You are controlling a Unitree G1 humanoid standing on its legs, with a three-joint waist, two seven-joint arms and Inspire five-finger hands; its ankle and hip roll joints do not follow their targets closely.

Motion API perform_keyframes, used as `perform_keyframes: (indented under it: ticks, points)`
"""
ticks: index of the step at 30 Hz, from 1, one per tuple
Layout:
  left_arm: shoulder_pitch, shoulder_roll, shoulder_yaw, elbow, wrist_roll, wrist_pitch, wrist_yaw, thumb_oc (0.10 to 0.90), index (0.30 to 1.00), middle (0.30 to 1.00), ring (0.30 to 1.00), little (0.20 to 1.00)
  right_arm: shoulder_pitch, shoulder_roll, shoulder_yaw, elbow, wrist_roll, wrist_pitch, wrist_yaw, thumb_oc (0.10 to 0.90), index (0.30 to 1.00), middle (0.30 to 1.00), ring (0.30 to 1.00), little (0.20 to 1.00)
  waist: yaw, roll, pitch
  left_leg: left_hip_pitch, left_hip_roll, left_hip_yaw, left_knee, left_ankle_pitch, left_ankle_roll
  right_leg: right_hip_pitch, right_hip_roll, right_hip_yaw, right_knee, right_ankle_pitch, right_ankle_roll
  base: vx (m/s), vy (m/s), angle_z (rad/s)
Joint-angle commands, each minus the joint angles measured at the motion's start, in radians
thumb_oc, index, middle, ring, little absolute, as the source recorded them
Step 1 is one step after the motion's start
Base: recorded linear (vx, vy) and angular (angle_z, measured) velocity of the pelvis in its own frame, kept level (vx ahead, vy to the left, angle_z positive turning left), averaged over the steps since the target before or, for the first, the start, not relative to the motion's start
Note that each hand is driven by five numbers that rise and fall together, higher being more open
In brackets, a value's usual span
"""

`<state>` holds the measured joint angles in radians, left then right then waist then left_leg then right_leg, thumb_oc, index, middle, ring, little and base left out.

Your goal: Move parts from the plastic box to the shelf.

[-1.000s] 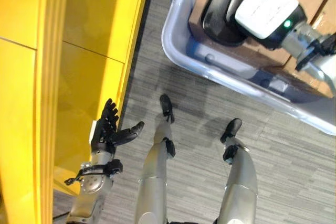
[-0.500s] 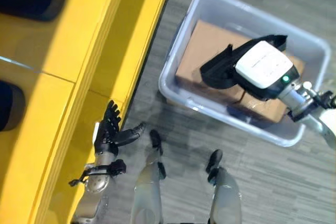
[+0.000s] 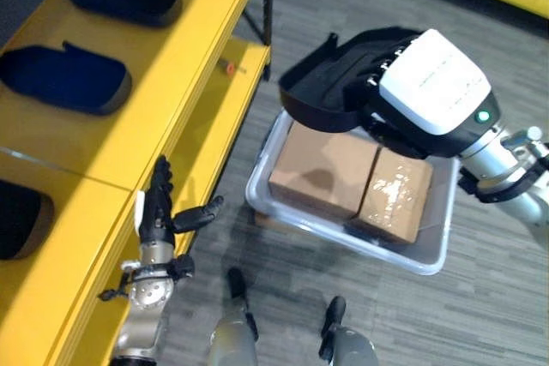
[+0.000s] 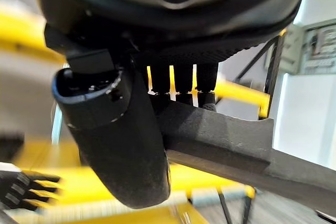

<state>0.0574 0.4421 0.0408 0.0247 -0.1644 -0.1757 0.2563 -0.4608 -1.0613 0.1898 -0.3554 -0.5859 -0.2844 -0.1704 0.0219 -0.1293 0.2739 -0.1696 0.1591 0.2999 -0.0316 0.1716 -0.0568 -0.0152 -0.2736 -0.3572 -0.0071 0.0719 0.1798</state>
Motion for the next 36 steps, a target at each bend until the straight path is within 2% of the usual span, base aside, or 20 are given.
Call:
perform_keyframes:
  ticks: [1,5,7,9,16,21,26,36]
  points:
    - [-0.023,0.054,-0.05,-0.106,0.177,-0.125,0.047,0.9,1.0,1.0,1.0,1.0,-0.074,0.039,-0.015,-0.015,0.156,-0.001,-0.031,0.4,0.3,0.3,0.3,0.3,0.01,-0.007,-0.196,0.14,0.162,0.012,-0.054,-0.029,-0.145,-0.003,-0.067,0.009,-0.01,0.113,0.079,0.02,0.021,-0.05]
    - [-0.061,0.115,-0.035,-0.158,0.359,-0.128,0.102,0.9,1.0,1.0,1.0,1.0,-0.074,0.112,0.003,-0.014,0.265,-0.017,0.007,0.4,0.3,0.3,0.3,0.3,-0.004,0.002,-0.238,0.185,0.167,0.033,-0.054,-0.045,-0.143,0.024,-0.067,0.019,-0.009,0.107,0.08,0.03,0.019,-0.23]
    - [-0.061,0.116,-0.034,-0.159,0.362,-0.128,0.104,0.9,1.0,1.0,1.0,1.0,-0.075,0.113,0.003,-0.014,0.266,-0.017,0.009,0.4,0.3,0.3,0.3,0.3,-0.004,-0.001,-0.238,0.183,0.165,0.035,-0.056,-0.04,-0.14,0.021,-0.068,0.021,-0.011,0.112,0.08,-0.01,0.015,-0.16]
    - [-0.124,0.188,-0.026,-0.225,0.549,-0.136,0.168,0.9,1.0,1.0,1.0,1.0,-0.062,0.158,0.032,0.003,0.343,-0.029,0.032,0.4,0.3,0.3,0.3,0.3,-0.02,0.012,-0.272,0.211,0.165,0.053,-0.056,-0.057,-0.142,0.037,-0.065,0.032,-0.023,0.112,0.081,0.01,0.041,-0.13]
    - [-0.228,0.278,-0.092,-0.266,0.767,-0.123,0.286,0.9,1.0,1.0,1.0,1.0,-0.068,0.173,0.084,0.031,0.421,-0.048,0.03,0.4,0.3,0.3,0.3,0.3,-0.043,0.019,-0.301,0.245,0.163,0.078,-0.056,-0.072,-0.141,0.045,-0.062,0.052,-0.029,0.11,0.082,0.01,0.018,-0.07]
    - [-0.262,0.311,-0.115,-0.288,0.861,-0.102,0.336,0.9,1.0,1.0,1.0,1.0,-0.077,0.165,0.107,0.031,0.44,-0.058,0.027,0.4,0.3,0.3,0.3,0.3,-0.051,0.016,-0.305,0.256,0.163,0.089,-0.056,-0.071,-0.138,0.043,-0.059,0.066,-0.028,0.108,0.081,0.01,0.007,-0.1]
    - [-0.281,0.304,-0.108,-0.307,0.918,-0.075,0.384,0.9,1.0,1.0,1.0,1.0,-0.068,0.152,0.114,0.034,0.434,-0.058,0.014,0.4,0.3,0.3,0.3,0.3,-0.058,0.014,-0.307,0.271,0.166,0.101,-0.056,-0.076,-0.137,0.044,-0.054,0.079,-0.028,0.1,0.08,0.02,-0.003,-0.14]
    - [-0.331,0.318,-0.166,-0.332,0.968,-0.075,0.381,0.9,1.0,1.0,1.0,1.0,-0.049,0.16,0.112,0.043,0.418,-0.06,0.003,0.4,0.3,0.3,0.3,0.3,-0.072,0.02,-0.308,0.284,0.168,0.111,-0.056,-0.082,-0.135,0.047,-0.048,0.094,-0.026,0.087,0.079,0.0,0.0,0.0]
